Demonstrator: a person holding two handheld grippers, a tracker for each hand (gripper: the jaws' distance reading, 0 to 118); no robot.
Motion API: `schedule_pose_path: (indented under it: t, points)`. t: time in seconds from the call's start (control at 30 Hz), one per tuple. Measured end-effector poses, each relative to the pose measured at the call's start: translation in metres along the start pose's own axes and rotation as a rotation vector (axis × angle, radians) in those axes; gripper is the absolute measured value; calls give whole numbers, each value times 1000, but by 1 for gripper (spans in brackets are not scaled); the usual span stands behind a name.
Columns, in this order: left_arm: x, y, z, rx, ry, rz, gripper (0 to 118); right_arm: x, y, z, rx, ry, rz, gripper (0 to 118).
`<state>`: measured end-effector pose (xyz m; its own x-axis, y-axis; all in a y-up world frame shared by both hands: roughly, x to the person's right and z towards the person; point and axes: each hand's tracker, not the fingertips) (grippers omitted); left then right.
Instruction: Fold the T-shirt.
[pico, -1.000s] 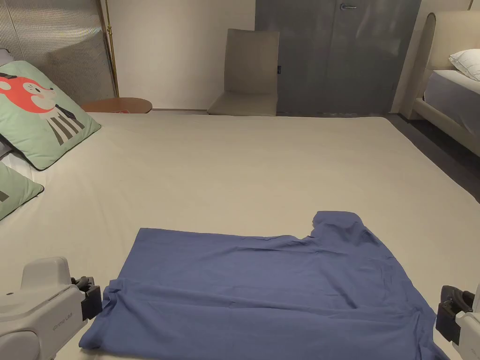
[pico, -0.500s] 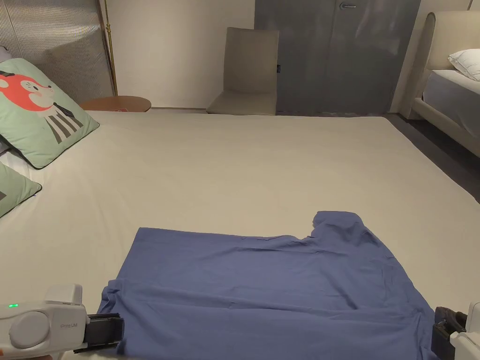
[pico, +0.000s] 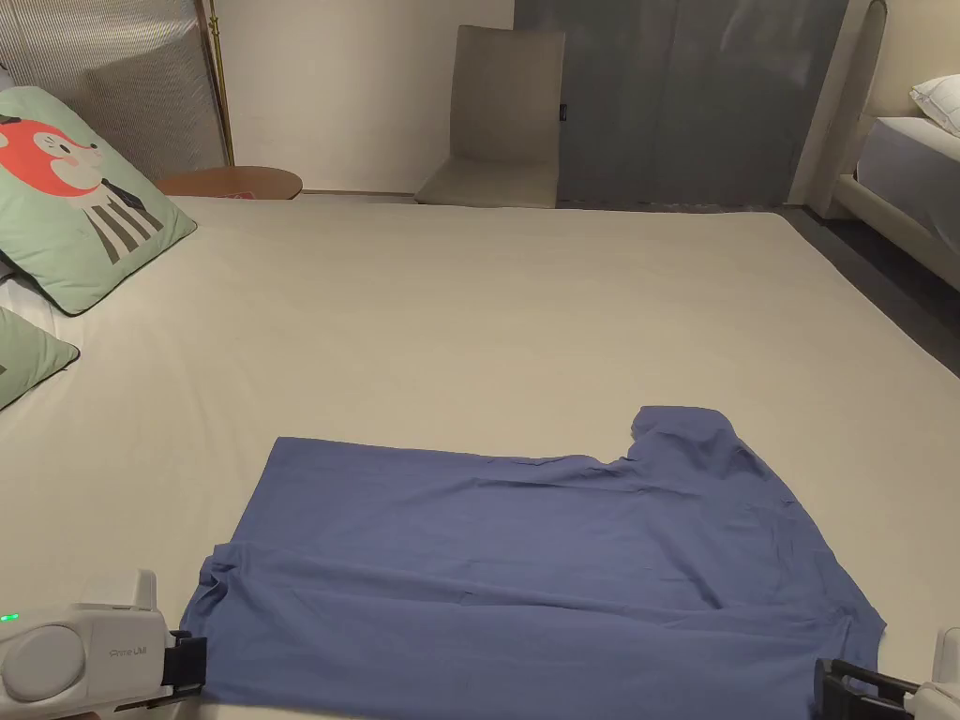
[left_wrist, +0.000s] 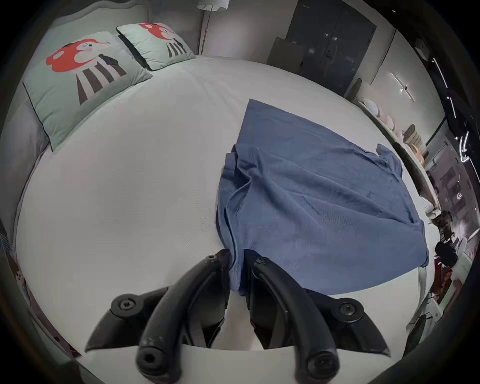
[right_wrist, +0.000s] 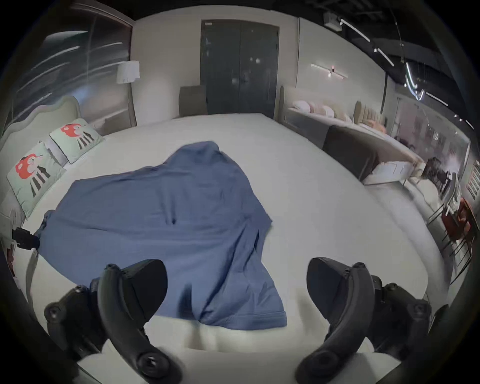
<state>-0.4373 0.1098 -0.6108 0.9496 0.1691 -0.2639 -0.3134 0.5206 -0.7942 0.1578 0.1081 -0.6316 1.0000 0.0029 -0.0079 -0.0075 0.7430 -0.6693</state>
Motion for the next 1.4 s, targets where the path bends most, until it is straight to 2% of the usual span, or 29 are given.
schedule_pose_path:
  t: [0.1, 0.17, 0.23, 0.27, 0.3, 0.33, 0.37, 0.4, 0.43, 0.5, 0.7, 0.87, 1.1, 1.23, 1.33, 1.37, 1.4]
  points:
    - [4, -5, 8, 11, 5, -6, 6, 11, -8, -16, -111, 0, -47, 110]
    - [5, -6, 10, 18, 6, -6, 6, 17, -15, -21, -163, 14, -77, 105]
    - [0, -4, 6, 17, 5, -5, 6, 19, -19, -28, -207, 94, -99, 83]
    - [1, -4, 8, 16, 0, -3, 6, 15, -17, -23, -202, 103, -109, 76]
    - [2, -4, 10, 15, 0, -4, 5, 12, -15, -18, -183, 75, -78, 69]
    - [3, -4, 12, 16, 2, -4, 5, 11, -10, -13, -172, 100, -34, 50]
    - [6, -6, 17, 17, 2, -3, 5, 11, -6, -10, -171, 139, -29, 22]
    - [6, -6, 20, 16, -1, 1, 5, 11, -3, -10, -175, 149, -43, 11]
    - [7, -6, 24, 16, -6, 5, 5, 10, 0, -6, -176, 171, -73, 10]
    - [5, -7, 32, 20, -9, 12, 5, 6, 9, 5, -165, 133, -15, 10]
    - [4, -28, 69, 3, -41, 46, 5, 19, 24, 41, -150, 162, -43, 10]
    - [-9, -64, 84, -32, -32, 69, 5, 21, 13, 75, -209, 171, -42, 10]
    - [-18, -103, 78, -78, -15, 101, 5, 26, -28, 62, -291, 126, -30, 10]
    - [-11, -112, 74, -84, 7, 99, 5, 28, -38, 50, -291, 52, 30, 10]
    - [-12, -110, 73, -81, 14, 111, 5, 27, -47, 47, -294, 64, 0, 11]
    - [-11, -111, 77, -68, 14, 111, 9, 27, -47, 50, -278, 60, -6, 16]
    - [-9, -109, 81, -51, 13, 118, 24, 27, -45, 54, -261, 53, -13, 38]
